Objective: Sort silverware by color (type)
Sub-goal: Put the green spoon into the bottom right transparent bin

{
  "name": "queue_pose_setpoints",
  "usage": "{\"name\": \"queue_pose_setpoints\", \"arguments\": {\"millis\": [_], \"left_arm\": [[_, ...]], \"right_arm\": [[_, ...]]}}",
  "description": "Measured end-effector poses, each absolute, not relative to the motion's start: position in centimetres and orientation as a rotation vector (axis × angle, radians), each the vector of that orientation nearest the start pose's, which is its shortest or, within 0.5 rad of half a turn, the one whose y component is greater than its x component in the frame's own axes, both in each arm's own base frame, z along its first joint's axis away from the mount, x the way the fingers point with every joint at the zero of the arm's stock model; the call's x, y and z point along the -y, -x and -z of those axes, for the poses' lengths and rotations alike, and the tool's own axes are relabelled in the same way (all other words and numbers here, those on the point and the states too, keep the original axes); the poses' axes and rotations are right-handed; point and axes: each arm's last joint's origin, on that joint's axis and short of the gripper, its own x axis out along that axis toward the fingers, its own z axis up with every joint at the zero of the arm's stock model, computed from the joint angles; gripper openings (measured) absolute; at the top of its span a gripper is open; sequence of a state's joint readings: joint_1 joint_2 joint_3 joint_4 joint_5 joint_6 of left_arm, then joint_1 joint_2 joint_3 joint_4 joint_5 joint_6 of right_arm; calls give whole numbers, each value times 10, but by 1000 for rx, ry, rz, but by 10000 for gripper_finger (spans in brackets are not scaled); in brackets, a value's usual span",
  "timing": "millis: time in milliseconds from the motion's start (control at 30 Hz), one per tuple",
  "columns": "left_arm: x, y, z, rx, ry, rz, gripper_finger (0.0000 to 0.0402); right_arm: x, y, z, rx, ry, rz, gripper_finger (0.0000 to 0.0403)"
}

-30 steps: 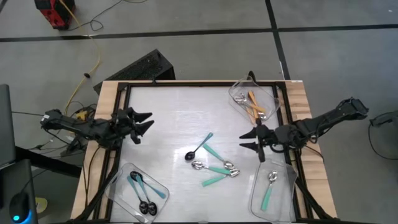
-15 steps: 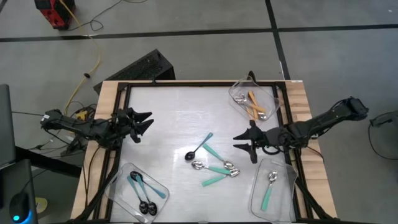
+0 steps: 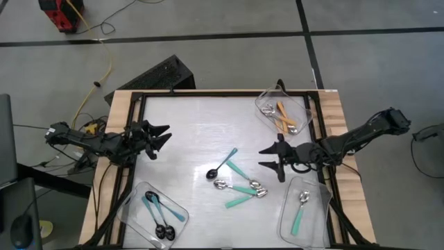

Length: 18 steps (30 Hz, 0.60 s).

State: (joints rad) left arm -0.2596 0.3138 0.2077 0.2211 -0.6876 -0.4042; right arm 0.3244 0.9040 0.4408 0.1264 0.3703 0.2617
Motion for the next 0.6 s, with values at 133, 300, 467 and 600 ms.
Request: {"name": "queue_pose_setpoints", "arguments": {"millis": [133,300,467,600], "left_arm": [[10,-110,-229,184,451,-389,226],[11,-110,-229,181,451,-376,226],[12,-110,-229,177,452,-344,226],[13,-111,-229,169,451,-305,226]], "right_arm": [[-53,-190,-226,-260,-163,82,249],[-57,-204,-225,-201,-140,69,252],[-64,-220,-217,-250,-123,69,251],[-70,-233,-215,-313,-97,79,251]]}}
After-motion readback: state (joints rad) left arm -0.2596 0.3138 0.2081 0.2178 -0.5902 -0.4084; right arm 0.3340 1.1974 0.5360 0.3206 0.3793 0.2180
